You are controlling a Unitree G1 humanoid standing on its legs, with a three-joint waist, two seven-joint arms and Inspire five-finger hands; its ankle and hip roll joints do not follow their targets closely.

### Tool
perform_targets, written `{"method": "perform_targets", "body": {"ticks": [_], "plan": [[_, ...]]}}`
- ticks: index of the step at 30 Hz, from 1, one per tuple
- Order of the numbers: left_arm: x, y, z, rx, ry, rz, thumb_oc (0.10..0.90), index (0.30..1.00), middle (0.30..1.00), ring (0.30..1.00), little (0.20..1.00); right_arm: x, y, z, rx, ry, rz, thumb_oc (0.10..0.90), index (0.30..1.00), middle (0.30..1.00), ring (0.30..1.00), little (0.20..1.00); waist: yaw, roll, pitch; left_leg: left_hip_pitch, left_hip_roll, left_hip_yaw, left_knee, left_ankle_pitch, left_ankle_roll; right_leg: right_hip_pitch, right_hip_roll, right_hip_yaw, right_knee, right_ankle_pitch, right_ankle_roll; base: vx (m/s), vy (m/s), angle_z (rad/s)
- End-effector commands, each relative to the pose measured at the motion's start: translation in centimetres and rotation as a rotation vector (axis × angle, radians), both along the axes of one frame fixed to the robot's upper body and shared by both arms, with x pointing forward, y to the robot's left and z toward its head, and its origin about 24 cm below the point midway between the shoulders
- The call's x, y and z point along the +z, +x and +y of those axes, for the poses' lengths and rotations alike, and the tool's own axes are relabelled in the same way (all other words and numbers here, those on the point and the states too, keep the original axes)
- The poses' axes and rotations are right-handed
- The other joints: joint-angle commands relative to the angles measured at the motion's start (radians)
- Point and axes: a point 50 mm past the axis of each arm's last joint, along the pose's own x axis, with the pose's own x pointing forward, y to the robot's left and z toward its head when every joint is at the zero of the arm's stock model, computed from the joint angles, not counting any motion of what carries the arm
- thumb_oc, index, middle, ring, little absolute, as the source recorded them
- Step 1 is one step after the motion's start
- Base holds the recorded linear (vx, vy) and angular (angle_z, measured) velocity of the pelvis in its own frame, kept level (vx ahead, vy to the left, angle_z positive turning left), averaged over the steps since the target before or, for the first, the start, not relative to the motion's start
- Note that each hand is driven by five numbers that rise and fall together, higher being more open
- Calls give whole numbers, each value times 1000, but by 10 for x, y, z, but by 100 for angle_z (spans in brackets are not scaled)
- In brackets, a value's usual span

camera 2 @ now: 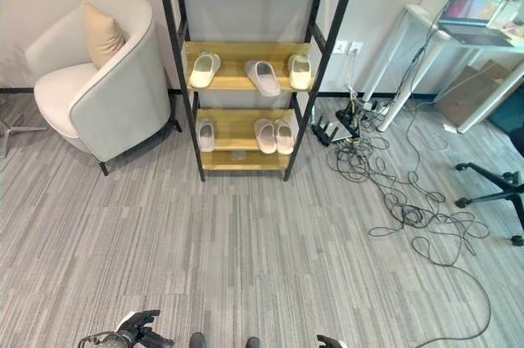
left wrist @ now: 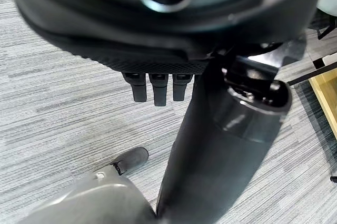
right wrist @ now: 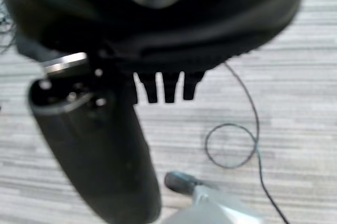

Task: Arrange the slippers neatly on the shoe rack.

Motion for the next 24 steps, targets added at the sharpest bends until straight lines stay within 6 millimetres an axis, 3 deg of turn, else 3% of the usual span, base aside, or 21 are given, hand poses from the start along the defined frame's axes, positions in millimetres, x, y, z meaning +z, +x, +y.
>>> {"method": "perform_targets", "body": {"ticks": [1,10,16,17,21,23,24], "plan": [[7,25,-6,-3,-3,-84,800,900,900,900,900,5,7,-12,14,-67,-29,800,900,900,900,900,0,-3,-42,-9,-10,33,2,-45,-45,-48,-24,45,24,-18,113,25,-41,6],[6,26,-10,-47,8,-80,800,900,900,900,900,4,-2,-14,24,-79,2,800,900,900,900,900,-16,5,-44,16,7,28,2,-48,-55,-29,-11,43,38,-46,95,43,-60,2],[12,42,-15,-74,8,-131,800,900,900,900,900,6,5,-16,20,-87,-28,800,900,900,900,900,-25,8,-31,25,24,23,16,-46,-61,-37,0,60,65,-64,81,29,-90,-1],[16,50,-17,-79,1,-159,800,900,900,900,900,8,9,-17,13,-90,-48,800,900,900,900,900,-27,0,-12,-23,30,21,107,-68,-66,-48,-2,67,81,-69,72,-34,-136,-3],[18,57,-22,-91,-9,-175,800,900,900,900,900,10,14,-19,4,-94,-66,800,900,900,900,900,-26,-16,11,-104,37,20,251,-88,-69,-51,-12,74,88,-69,60,-8,-90,11],[17,56,-23,-96,-6,-168,800,900,900,900,900,10,15,-21,-14,-97,-73,800,900,900,900,900,-27,-33,35,-218,43,14,414,-45,-63,-44,-19,79,82,-62,41,72,-114,27],[17,55,-23,-94,-4,-165,800,900,900,900,900,10,14,-21,-15,-97,-71,800,900,900,900,900,-26,-34,37,-236,44,19,421,-49,-58,-40,-18,78,77,-62,39,128,-50,20]]}}
